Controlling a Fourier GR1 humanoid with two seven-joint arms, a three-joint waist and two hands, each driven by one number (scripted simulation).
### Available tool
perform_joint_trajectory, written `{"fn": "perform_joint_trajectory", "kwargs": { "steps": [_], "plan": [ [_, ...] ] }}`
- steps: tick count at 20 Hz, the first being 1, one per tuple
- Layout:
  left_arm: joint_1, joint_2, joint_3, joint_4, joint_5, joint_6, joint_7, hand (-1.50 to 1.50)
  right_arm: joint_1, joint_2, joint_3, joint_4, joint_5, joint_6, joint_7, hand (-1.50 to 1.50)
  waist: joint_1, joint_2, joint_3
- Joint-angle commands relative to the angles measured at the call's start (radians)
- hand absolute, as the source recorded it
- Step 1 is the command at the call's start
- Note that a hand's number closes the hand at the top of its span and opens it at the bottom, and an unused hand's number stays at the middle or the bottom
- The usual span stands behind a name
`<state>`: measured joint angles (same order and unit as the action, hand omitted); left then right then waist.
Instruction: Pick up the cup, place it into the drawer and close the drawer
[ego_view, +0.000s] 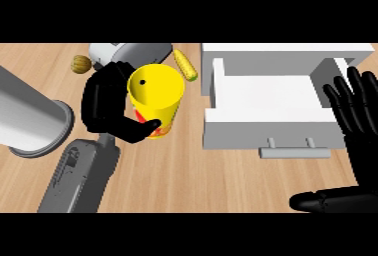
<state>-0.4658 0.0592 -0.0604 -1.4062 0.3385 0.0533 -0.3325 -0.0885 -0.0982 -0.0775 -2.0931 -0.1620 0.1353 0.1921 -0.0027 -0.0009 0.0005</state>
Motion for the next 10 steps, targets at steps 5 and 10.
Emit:
{"fn": "perform_joint_trajectory", "kwargs": {
  "steps": [5, 10],
  "plan": [
    [-0.279, -0.009, 0.031, 0.086, -0.067, 0.104, 0.137, 1.50, 0.005, -0.004, 0.004, -0.032, 0.005, -0.002, 0.020, -1.50, -0.008, 0.002, 0.000],
    [-0.387, -0.042, 0.015, 0.151, -0.130, 0.161, 0.169, 1.50, 0.023, -0.018, -0.049, 0.040, -0.047, 0.043, -0.045, -1.50, -0.007, 0.002, 0.000]
  ]
}}
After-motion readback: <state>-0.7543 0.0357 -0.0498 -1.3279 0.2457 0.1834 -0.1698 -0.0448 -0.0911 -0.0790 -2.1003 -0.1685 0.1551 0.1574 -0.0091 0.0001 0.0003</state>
